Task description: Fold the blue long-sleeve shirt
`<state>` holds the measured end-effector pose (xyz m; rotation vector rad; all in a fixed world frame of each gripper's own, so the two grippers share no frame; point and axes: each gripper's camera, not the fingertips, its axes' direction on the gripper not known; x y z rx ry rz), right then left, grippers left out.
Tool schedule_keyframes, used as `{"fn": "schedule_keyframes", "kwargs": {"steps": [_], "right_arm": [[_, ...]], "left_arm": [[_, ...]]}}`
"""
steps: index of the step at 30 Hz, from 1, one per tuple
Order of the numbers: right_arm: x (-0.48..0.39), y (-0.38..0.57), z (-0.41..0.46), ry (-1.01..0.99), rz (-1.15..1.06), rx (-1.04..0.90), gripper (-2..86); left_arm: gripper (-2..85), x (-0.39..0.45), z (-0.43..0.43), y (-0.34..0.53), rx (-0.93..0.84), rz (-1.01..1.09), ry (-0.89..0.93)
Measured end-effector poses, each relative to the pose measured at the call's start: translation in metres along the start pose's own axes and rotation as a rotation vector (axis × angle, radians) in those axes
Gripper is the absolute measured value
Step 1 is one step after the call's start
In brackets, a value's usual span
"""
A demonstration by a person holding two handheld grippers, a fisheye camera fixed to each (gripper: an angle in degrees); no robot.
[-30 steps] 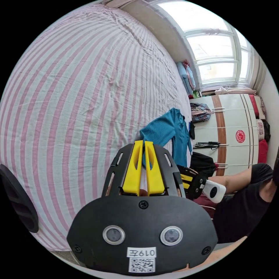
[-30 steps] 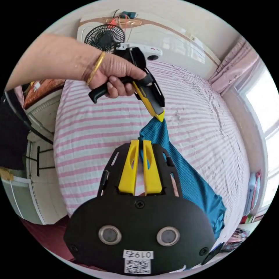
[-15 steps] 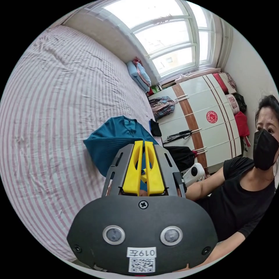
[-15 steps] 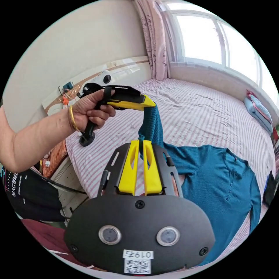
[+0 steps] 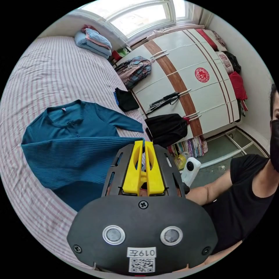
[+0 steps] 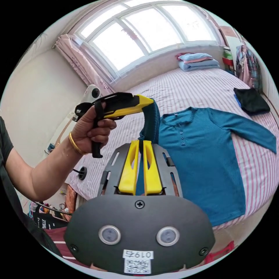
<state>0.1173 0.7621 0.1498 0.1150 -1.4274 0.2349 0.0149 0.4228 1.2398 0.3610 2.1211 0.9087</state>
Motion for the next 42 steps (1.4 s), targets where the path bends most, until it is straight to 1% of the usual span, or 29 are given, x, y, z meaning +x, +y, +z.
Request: {"fn": "schedule_keyframes", "kwargs": {"steps": [5, 11, 19, 21, 23, 27, 32, 35, 37, 42], "right_arm": [[0.108, 0.05, -0.007, 0.019, 0.22, -0.034, 0.8], [0.194, 0.093, 0.011, -0.001, 0.397, -0.065, 0.7], [0.259, 0.126, 0.009, 0.003, 0.603, -0.013, 0.8], [0.271, 0.132, 0.009, 0.008, 0.643, -0.007, 0.8], [0.284, 0.14, 0.01, 0.033, 0.678, -0.011, 1.0], [0.293, 0.144, 0.012, 0.083, 0.678, -0.015, 1.5], [0.283, 0.132, 0.021, 0.257, 0.547, -0.101, 3.7], [0.282, 0.128, 0.025, 0.309, 0.536, -0.124, 4.5], [0.28, 0.126, 0.024, 0.333, 0.533, -0.123, 4.8], [0.273, 0.119, 0.021, 0.369, 0.553, -0.115, 6.1]], "left_arm": [[1.0, -0.037, 0.099, -0.015, -0.112, -0.074, 0.045], [1.3, -0.09, 0.189, -0.025, -0.211, -0.175, 0.032], [1.7, -0.121, 0.273, -0.048, -0.292, -0.19, 0.023], [1.9, -0.125, 0.302, -0.055, -0.35, -0.179, 0.049], [2.3, -0.126, 0.321, -0.059, -0.379, -0.157, 0.035], [4.6, -0.127, 0.358, -0.065, -0.437, -0.114, -0.034], [10.4, -0.115, 0.396, -0.067, -0.522, 0.013, -0.153], [11.6, -0.106, 0.416, -0.066, -0.551, 0.056, -0.173], [11.4, -0.103, 0.425, -0.065, -0.55, 0.059, -0.164], [9.6, -0.102, 0.425, -0.062, -0.469, 0.012, -0.141]]}}
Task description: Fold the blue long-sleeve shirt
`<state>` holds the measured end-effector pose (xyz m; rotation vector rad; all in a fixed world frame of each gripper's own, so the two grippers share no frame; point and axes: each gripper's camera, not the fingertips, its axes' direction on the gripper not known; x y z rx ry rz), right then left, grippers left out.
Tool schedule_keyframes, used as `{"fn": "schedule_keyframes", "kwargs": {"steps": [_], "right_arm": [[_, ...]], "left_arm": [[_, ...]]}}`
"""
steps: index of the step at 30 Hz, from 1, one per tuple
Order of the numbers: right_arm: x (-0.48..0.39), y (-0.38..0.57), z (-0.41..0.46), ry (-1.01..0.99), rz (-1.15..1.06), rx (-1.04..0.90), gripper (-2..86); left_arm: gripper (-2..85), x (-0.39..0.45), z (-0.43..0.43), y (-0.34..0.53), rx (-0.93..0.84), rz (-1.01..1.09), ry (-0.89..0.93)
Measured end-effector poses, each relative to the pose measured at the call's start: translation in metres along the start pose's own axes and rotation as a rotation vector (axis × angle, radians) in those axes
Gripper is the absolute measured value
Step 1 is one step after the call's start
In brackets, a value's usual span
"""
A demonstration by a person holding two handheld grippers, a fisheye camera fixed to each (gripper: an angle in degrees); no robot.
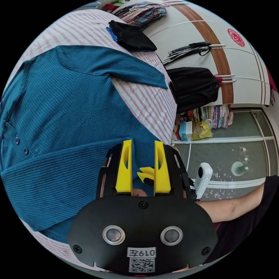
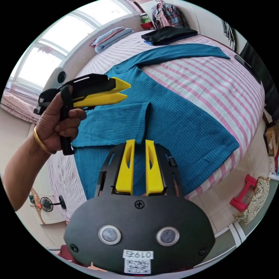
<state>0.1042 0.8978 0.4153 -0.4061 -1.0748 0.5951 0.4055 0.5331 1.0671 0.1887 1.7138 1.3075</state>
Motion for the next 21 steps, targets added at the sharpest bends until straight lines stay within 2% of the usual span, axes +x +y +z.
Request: {"fn": "schedule_keyframes", "kwargs": {"steps": [5, 7, 10, 12, 14, 15, 21], "right_arm": [[-0.024, -0.005, -0.013, 0.036, -0.026, -0.037, 4.5], [-0.044, -0.014, -0.024, 0.113, -0.133, 0.002, 3.0], [-0.086, -0.045, -0.027, 0.192, -0.37, 0.055, 1.3], [-0.107, -0.069, -0.017, 0.24, -0.485, 0.059, 0.4], [-0.128, -0.1, -0.003, 0.256, -0.564, 0.056, -0.5], [-0.132, -0.108, 0.002, 0.254, -0.571, 0.048, -0.7], [-0.172, -0.143, 0.037, 0.276, -0.644, -0.047, -0.9]], "left_arm": [[7.4, -0.017, -0.034, 0.036, 0.131, -0.073, -0.054], [6.1, -0.024, -0.056, 0.062, 0.222, -0.11, -0.164], [3.7, -0.033, -0.088, 0.113, 0.344, -0.18, -0.473], [2.4, -0.053, -0.106, 0.15, 0.383, -0.33, -0.639], [1.9, -0.071, -0.118, 0.174, 0.407, -0.453, -0.69], [1.7, -0.083, -0.124, 0.185, 0.421, -0.501, -0.653], [0.9, -0.095, -0.12, 0.19, 0.346, -0.46, -0.673]]}}
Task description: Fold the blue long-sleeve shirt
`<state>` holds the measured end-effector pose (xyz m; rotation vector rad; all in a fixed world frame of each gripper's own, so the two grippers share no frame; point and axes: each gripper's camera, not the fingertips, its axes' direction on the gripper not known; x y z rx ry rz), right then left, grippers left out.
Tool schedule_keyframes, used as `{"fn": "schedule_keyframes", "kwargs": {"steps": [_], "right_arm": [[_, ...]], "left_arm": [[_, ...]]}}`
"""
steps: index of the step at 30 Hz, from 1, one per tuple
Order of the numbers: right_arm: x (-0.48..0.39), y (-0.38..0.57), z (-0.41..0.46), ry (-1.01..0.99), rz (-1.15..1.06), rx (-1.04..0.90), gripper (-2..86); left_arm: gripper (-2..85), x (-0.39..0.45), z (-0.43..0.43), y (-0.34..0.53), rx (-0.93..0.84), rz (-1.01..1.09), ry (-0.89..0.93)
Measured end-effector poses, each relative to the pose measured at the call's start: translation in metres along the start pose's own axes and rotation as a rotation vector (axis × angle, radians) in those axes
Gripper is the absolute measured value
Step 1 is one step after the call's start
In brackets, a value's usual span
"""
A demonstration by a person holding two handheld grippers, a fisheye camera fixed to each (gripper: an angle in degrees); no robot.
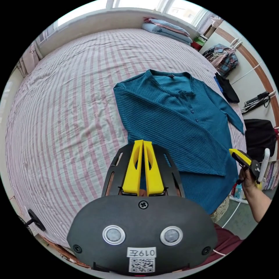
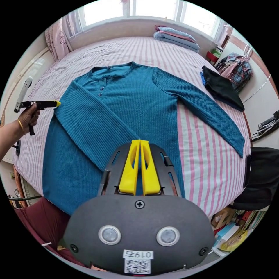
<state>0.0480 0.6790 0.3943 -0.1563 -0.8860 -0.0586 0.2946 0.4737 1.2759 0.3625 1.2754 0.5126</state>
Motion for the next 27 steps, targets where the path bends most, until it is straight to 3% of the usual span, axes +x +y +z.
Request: {"fn": "schedule_keyframes", "kwargs": {"steps": [3, 8, 12, 18, 23, 27], "right_arm": [[-0.013, -0.022, 0.004, 0.007, -0.022, -0.023, -1.0], [-0.033, -0.06, 0.017, 0.014, -0.052, -0.109, -1.0], [-0.051, -0.112, -0.008, -0.066, -0.072, 0.016, -0.9], [-0.137, -0.293, -0.019, -0.437, -0.343, 0.113, -0.4], [-0.24, -0.455, 0.017, -0.45, -0.664, 0.106, 4.6], [-0.301, -0.524, 0.056, -0.384, -0.914, -0.014, 4.6]], "left_arm": [[0.6, -0.001, 0.009, 0.002, -0.076, 0.028, -0.098], [0.6, -0.014, 0.004, 0.01, -0.091, 0.032, -0.064], [0.7, -0.02, -0.007, 0.019, -0.069, 0.045, -0.055], [0.8, -0.036, -0.02, 0.038, -0.006, 0.002, -0.036], [0.8, -0.054, -0.047, 0.056, 0.102, -0.082, 0.027], [0.9, -0.069, -0.061, 0.068, 0.148, -0.104, 0.086]]}}
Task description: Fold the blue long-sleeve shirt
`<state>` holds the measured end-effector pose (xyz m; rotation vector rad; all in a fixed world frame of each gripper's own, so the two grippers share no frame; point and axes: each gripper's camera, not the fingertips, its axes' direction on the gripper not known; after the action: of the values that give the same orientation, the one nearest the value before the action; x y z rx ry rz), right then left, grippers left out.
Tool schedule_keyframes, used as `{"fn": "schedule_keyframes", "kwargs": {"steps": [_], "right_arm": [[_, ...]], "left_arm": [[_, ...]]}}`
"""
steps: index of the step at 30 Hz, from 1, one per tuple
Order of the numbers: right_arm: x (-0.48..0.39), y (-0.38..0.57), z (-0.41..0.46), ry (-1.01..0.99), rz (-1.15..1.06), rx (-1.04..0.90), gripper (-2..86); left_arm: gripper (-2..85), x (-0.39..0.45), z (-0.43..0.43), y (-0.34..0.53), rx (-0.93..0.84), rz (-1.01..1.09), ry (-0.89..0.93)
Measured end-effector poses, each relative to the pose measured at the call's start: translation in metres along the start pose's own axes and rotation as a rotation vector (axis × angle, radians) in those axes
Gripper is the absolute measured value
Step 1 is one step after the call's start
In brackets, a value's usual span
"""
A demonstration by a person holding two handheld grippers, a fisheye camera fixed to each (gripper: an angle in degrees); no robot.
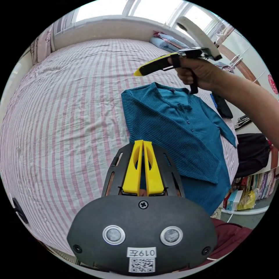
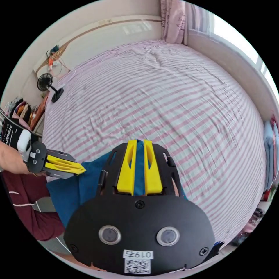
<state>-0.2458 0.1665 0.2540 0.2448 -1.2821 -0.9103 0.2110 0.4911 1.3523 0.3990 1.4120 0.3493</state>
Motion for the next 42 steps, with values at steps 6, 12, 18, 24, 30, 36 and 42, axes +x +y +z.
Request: {"fn": "schedule_keyframes", "kwargs": {"steps": [6, 12, 18, 24, 30, 36, 42], "right_arm": [[0.015, -0.086, 0.052, 0.015, -0.313, -0.203, 2.7], [0.048, -0.15, 0.069, -0.177, -0.222, -0.272, 5.7], [0.084, -0.184, 0.077, -0.336, 0.04, -0.277, 5.9], [0.083, -0.204, 0.091, -0.175, 0.115, -0.369, 5.4], [0.092, -0.229, 0.11, -0.184, 0.189, -0.408, 6.3], [0.112, -0.245, 0.122, -0.191, 0.306, -0.421, 4.5], [0.126, -0.251, 0.136, -0.232, 0.354, -0.42, -0.5]], "left_arm": [[1.0, -0.025, 0.002, 0.009, -0.034, -0.005, 0.081], [0.9, -0.05, -0.003, 0.015, -0.053, -0.026, 0.128], [0.7, -0.074, -0.018, 0.014, -0.042, -0.054, 0.162], [0.7, -0.088, -0.036, 0.014, -0.02, -0.069, 0.169], [0.7, -0.095, -0.043, 0.013, -0.035, -0.056, 0.179], [0.7, -0.106, -0.046, 0.012, -0.056, -0.057, 0.189], [0.7, -0.116, -0.05, 0.007, -0.08, -0.053, 0.189]]}}
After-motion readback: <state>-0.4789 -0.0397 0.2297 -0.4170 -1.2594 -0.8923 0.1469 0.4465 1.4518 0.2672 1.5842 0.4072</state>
